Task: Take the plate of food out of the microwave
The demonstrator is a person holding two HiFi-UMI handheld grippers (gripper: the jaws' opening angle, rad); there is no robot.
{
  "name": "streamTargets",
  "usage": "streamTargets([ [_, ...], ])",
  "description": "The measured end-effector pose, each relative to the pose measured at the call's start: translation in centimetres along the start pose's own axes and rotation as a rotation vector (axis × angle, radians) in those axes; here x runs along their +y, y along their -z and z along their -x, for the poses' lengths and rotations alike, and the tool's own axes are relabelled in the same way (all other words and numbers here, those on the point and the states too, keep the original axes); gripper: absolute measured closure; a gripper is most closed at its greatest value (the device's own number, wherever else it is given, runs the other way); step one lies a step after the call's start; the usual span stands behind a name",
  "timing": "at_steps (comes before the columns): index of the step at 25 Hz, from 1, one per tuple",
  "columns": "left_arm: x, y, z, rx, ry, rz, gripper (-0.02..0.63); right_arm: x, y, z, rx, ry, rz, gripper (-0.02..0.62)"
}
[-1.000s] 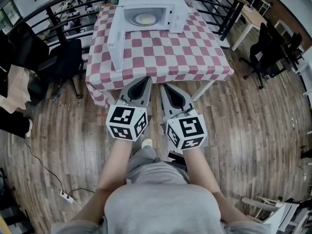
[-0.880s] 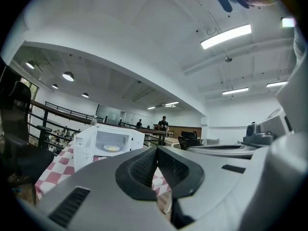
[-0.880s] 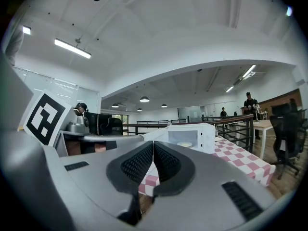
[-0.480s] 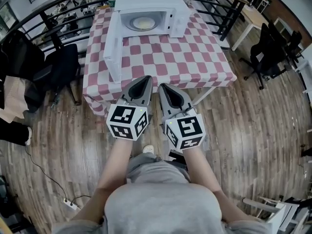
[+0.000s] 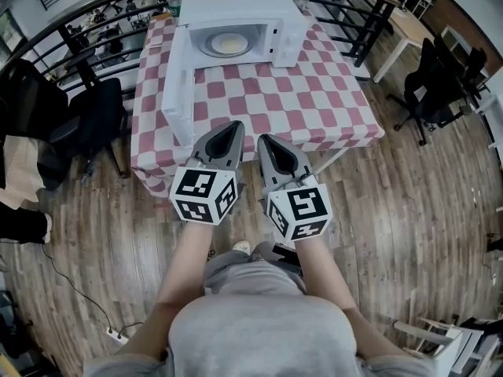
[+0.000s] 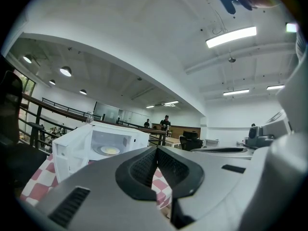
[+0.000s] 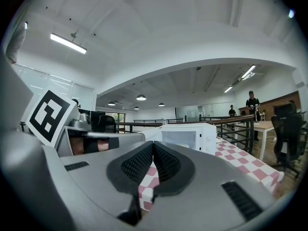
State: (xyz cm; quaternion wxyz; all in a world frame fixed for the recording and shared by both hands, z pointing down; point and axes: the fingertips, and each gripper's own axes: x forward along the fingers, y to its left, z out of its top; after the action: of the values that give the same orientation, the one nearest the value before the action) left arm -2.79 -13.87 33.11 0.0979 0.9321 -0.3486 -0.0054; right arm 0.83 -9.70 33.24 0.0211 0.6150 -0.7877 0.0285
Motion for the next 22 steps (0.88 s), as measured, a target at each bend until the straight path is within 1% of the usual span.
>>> streamTargets([
  [7, 0.9, 0.2, -1.6, 0.013, 0.014, 0.005, 0.604, -1.3, 0.1, -1.3, 0.0, 0.019, 0.003, 0.571],
  [12, 0.9, 0.7, -3.0, 0.01, 0.023, 0.021, 0.604, -2.5, 0.1, -1.8, -0.025, 0.025, 0.005, 0.571],
  [17, 1.8, 1.0, -5.2, 0.015, 0.01, 0.024, 0.604, -4.1, 0.5, -3.6, -0.021, 0.01, 0.004, 0.571],
  [22, 2.8, 0.3, -8.1, 0.005, -0.002, 0.019, 0.604, -6.2, 0.4, -5.8, -0.018, -0.006, 0.008, 0.571],
])
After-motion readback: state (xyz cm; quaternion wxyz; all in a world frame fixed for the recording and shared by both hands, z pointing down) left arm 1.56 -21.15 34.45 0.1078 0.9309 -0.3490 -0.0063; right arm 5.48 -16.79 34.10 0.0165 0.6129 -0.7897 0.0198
